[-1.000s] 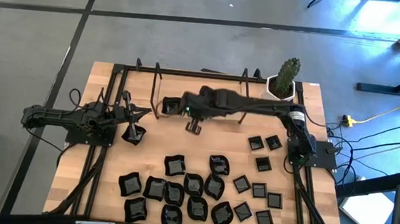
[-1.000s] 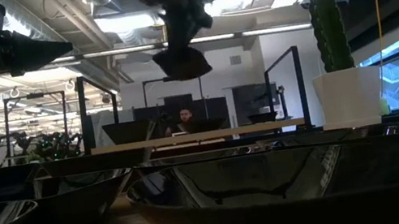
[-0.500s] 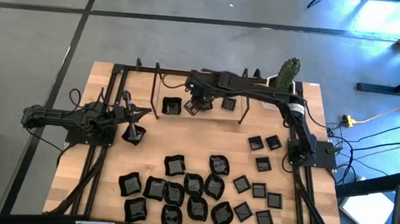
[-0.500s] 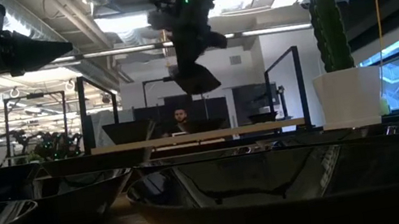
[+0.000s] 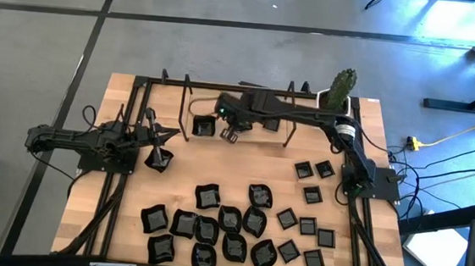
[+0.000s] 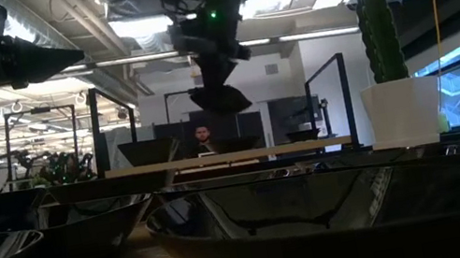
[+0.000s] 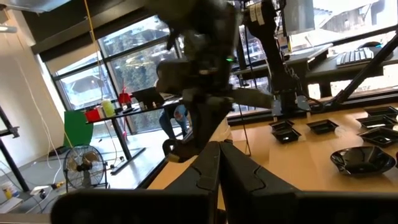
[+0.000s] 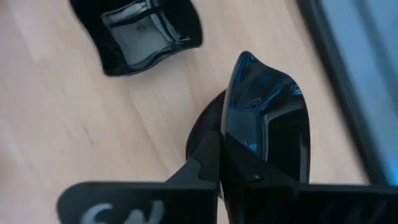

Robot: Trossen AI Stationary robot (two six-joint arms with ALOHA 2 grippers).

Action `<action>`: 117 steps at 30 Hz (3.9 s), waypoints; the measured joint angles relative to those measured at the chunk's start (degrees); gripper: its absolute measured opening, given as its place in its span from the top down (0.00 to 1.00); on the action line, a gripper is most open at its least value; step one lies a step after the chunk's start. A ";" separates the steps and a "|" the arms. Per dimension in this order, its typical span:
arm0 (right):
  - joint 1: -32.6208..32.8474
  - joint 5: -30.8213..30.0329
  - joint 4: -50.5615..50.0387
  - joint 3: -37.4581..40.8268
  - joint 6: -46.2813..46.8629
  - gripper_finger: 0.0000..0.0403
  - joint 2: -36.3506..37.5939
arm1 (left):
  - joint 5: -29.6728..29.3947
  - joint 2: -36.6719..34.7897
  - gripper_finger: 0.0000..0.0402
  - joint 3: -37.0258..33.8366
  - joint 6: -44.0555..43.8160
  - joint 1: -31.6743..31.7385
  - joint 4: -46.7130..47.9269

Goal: Pick & Place Mini shaped plates
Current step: Stack the black leaf-shaped plate on top of the black leaf-shaped plate on the shelf, then stack the black square plate on top of the black square plate on the shelf

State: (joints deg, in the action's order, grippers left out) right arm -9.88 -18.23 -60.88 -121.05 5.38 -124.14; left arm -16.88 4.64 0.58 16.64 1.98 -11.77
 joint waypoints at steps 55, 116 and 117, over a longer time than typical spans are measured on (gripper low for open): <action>1.41 -3.24 0.07 -4.37 7.92 0.66 -5.64 | 0.00 0.00 0.99 0.00 -0.86 0.00 0.00; 25.09 18.39 93.92 90.24 -25.62 0.98 48.17 | 0.02 0.00 0.98 -0.02 0.44 0.02 -0.04; 25.77 16.23 92.84 90.03 -25.52 0.98 48.35 | 0.01 0.01 0.98 -0.02 0.44 0.01 -0.04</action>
State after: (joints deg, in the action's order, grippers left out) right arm 15.89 -2.01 31.96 -31.02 -20.14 -75.79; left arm -16.87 4.65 0.56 17.08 1.99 -11.81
